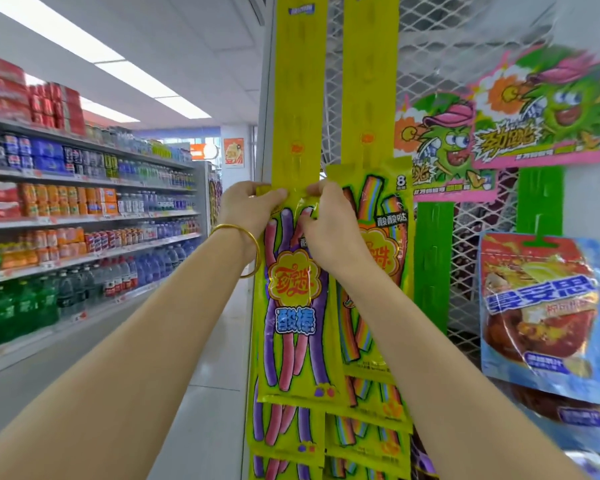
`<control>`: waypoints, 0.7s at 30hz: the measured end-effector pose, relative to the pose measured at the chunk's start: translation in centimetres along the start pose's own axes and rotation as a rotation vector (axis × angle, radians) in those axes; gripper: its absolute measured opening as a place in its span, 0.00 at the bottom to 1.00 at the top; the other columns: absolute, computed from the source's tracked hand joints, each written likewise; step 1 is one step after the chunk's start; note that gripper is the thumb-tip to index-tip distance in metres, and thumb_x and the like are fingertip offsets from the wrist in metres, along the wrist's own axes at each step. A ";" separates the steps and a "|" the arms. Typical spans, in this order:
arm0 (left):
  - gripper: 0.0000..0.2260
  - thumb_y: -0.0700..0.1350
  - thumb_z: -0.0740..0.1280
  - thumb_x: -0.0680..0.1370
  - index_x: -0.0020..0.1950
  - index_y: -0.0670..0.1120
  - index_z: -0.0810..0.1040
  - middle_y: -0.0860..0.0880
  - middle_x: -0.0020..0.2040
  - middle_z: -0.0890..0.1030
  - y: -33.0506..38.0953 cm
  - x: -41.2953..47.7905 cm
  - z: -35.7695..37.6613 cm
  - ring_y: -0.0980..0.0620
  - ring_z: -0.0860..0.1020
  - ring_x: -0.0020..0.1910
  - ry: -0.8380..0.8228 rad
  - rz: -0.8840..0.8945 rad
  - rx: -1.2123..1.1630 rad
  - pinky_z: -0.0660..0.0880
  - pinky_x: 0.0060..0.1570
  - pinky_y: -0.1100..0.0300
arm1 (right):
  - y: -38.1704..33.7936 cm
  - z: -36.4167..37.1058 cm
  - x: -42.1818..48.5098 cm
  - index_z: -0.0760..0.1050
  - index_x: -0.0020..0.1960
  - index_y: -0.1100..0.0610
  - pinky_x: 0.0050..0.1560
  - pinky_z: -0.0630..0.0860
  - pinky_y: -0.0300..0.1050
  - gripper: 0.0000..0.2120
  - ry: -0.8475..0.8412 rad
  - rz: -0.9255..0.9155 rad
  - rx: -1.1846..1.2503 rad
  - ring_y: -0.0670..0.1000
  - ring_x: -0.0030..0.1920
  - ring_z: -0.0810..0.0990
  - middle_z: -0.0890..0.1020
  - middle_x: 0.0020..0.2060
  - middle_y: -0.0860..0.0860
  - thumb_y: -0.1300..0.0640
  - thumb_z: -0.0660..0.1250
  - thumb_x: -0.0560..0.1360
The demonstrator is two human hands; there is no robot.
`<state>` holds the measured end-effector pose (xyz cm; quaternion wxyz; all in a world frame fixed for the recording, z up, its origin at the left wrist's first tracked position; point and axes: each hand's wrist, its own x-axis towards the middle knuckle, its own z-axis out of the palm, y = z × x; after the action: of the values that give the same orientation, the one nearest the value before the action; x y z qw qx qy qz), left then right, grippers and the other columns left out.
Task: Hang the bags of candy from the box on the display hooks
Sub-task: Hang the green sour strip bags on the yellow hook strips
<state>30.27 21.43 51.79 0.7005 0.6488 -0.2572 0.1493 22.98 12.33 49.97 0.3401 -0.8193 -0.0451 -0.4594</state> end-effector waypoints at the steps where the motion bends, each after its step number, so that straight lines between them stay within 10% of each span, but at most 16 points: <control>1: 0.02 0.41 0.69 0.74 0.43 0.45 0.77 0.46 0.40 0.80 0.1 0.0 0.0 0.50 0.78 0.35 -0.015 -0.024 -0.044 0.78 0.37 0.60 | 0.1 0.1 0.0 0.65 0.65 0.62 0.42 0.63 0.33 0.16 0.009 0.001 -0.020 0.47 0.49 0.69 0.73 0.53 0.53 0.66 0.59 0.78; 9: 0.13 0.43 0.72 0.61 0.44 0.45 0.80 0.40 0.48 0.83 -0.4 0.9 -0.6 0.40 0.81 0.50 -0.051 -0.141 -0.113 0.77 0.54 0.42 | -0.1 -0.1 -0.7 0.67 0.62 0.60 0.45 0.68 0.41 0.15 -0.016 0.031 -0.120 0.49 0.46 0.71 0.75 0.53 0.54 0.64 0.62 0.77; 13: 0.06 0.39 0.69 0.69 0.44 0.48 0.79 0.41 0.48 0.82 -0.6 0.5 -0.6 0.40 0.80 0.52 -0.064 -0.118 -0.032 0.76 0.55 0.43 | 0.1 -0.4 -1.1 0.67 0.63 0.61 0.37 0.62 0.35 0.16 -0.067 0.051 -0.086 0.47 0.44 0.68 0.72 0.49 0.51 0.65 0.63 0.76; 21: 0.11 0.35 0.65 0.75 0.56 0.44 0.75 0.53 0.39 0.75 -1.0 -2.4 -0.5 0.59 0.73 0.36 0.026 0.100 0.130 0.70 0.26 0.77 | 0.6 0.3 -3.7 0.61 0.69 0.56 0.53 0.72 0.44 0.23 -0.057 0.003 -0.170 0.56 0.57 0.74 0.71 0.62 0.56 0.64 0.63 0.76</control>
<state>28.90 22.11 49.66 0.6517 0.6773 -0.2699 0.2088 21.29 12.97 46.65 0.2687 -0.8581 -0.0142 -0.4375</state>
